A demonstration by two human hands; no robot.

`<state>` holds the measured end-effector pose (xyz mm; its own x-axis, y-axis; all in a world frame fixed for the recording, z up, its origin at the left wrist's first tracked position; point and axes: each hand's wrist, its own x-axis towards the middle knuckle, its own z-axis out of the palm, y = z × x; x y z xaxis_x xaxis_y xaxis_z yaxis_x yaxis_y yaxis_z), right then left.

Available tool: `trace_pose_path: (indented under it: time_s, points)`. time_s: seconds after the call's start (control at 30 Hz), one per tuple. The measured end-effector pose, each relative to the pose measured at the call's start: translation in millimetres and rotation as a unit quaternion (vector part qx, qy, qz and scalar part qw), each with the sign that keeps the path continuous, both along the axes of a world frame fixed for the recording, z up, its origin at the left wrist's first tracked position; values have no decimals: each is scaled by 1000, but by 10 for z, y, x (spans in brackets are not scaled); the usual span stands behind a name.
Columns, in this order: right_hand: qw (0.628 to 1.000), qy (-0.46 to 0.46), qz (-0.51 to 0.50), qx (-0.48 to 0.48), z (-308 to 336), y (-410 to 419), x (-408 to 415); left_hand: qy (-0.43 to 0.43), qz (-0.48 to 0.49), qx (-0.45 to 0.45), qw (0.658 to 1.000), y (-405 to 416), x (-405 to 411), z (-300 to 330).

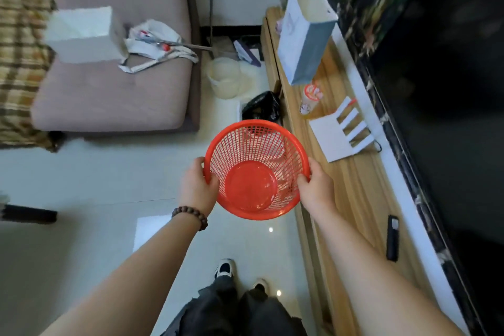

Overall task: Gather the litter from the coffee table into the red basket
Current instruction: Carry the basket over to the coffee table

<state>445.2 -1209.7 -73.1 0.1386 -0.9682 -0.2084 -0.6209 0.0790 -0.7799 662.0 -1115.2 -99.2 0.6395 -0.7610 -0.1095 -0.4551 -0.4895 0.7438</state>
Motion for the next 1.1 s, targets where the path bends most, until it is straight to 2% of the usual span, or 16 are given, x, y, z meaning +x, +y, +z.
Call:
trace_pose_path:
  time_s: [0.23, 0.47, 0.63, 0.8, 1.1]
  points:
    - [990, -3, 138, -32, 244, 108, 479, -24, 132, -57, 989, 670, 220, 302]
    - [950, -10, 303, -70, 160, 656, 1183, -47, 300, -33, 952, 1848, 299, 350]
    - [899, -38, 433, -53, 204, 1340, 1818, -47, 425, -43, 903, 2807, 340, 431]
    - [834, -43, 548, -44, 214, 2102, 2469, -65, 538, -42, 839, 3663, 322, 486]
    - [743, -49, 666, -51, 138, 3581, 3552, -76, 670, -45, 737, 4990, 561, 462]
